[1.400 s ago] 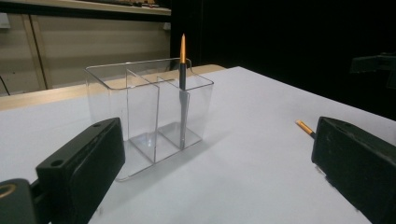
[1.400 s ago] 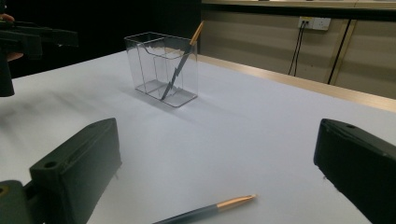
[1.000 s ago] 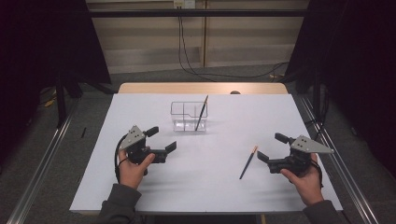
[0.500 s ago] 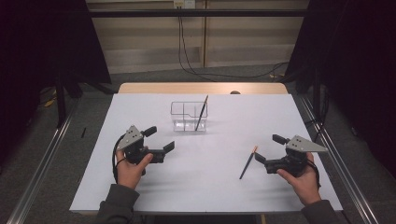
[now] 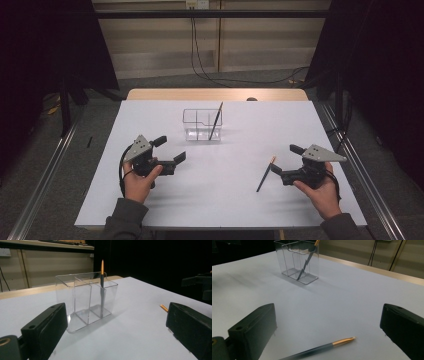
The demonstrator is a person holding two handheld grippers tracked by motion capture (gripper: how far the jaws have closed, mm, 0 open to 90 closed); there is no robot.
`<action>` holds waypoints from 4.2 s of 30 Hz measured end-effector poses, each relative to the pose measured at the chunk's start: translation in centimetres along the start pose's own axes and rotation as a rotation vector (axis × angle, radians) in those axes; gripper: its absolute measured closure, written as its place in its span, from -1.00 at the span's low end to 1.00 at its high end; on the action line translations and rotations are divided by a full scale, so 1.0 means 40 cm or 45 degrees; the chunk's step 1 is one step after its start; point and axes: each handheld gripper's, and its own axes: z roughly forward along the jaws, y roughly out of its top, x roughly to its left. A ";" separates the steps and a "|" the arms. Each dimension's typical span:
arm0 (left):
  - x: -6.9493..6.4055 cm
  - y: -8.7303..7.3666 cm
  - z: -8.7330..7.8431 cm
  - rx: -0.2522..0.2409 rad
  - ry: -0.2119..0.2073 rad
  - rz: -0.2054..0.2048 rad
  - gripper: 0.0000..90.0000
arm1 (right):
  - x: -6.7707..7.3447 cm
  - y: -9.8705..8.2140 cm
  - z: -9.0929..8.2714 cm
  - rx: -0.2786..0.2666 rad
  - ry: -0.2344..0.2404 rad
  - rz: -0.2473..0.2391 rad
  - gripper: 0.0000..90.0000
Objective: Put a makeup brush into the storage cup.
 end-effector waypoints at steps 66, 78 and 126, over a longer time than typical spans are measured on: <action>0.010 0.010 0.000 -0.015 0.006 -0.001 -0.91 | -0.007 0.050 0.088 -0.012 -0.040 0.111 -0.99; 0.009 0.010 0.002 -0.024 -0.007 -0.013 -0.91 | -0.010 0.048 0.093 0.047 -0.044 0.130 -0.96; 0.012 0.011 0.001 -0.003 0.008 -0.004 -0.90 | -0.030 0.064 0.120 0.627 -0.150 0.260 -0.87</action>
